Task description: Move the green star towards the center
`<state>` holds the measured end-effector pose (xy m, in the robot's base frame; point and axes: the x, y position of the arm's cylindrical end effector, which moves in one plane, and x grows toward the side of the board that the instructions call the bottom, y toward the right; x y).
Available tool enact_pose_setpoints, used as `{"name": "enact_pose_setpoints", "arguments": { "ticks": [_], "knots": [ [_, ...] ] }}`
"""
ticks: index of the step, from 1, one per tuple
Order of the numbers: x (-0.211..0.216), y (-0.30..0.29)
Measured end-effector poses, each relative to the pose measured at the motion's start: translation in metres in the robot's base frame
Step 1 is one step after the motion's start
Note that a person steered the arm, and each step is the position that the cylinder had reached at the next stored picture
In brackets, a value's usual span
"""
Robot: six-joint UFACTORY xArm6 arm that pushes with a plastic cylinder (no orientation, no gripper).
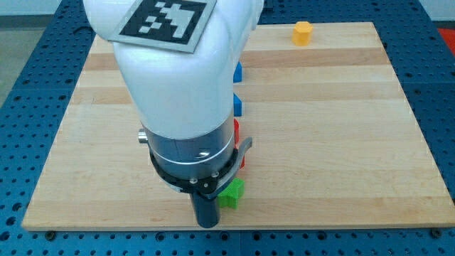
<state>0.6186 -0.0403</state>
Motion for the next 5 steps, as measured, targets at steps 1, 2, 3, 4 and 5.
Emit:
{"name": "enact_pose_setpoints", "arguments": {
  "ticks": [1,2,3,4,5],
  "knots": [
    [0.000,0.034],
    [0.000,0.053],
    [0.000,0.082],
    [-0.003,0.079],
    [-0.025,0.048]
  ]
}}
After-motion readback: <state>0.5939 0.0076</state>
